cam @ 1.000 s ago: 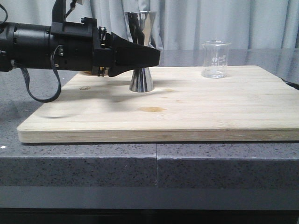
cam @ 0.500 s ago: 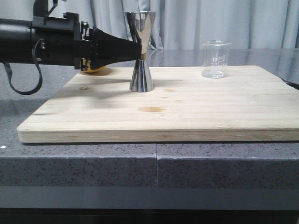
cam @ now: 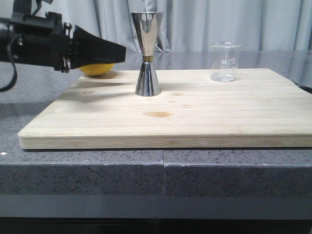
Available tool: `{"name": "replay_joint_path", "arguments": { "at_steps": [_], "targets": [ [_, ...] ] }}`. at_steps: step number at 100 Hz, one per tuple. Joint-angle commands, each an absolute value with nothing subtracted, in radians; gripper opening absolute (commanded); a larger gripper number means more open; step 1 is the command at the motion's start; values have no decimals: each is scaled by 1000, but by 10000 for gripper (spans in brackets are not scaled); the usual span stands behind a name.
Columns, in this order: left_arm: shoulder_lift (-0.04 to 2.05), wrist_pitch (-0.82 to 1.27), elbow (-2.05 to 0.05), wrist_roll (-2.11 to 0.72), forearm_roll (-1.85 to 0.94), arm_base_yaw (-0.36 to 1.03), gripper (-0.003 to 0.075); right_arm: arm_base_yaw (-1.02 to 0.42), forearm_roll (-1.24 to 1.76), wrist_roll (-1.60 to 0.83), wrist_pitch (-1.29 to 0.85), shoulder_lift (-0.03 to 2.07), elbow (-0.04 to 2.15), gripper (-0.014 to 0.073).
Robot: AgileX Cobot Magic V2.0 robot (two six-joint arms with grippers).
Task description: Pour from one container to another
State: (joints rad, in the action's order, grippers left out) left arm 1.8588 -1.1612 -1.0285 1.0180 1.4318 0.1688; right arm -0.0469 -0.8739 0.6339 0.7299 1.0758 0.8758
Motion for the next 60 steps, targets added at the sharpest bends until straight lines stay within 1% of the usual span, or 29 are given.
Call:
{"name": "replay_joint_path", "arguments": {
  "at_steps": [1, 22, 41, 50, 60],
  "targets": [
    [1774, -1351, -1054, 1044, 1416, 165, 394, -42, -834, 638, 764, 1052, 904, 534],
    [1667, -1351, -1054, 1045, 1385, 158, 391, -42, -834, 638, 738, 1052, 904, 534],
    [1561, -1313, -1054, 1051, 1235, 96, 386, -42, -834, 638, 641, 1052, 904, 534],
    [1502, -1215, -1054, 1051, 1140, 51, 386, -42, -834, 638, 580, 1052, 904, 534],
    [1438, -976, -1054, 1049, 1017, 3, 386, -42, -834, 638, 513, 1052, 904, 534]
  ]
}}
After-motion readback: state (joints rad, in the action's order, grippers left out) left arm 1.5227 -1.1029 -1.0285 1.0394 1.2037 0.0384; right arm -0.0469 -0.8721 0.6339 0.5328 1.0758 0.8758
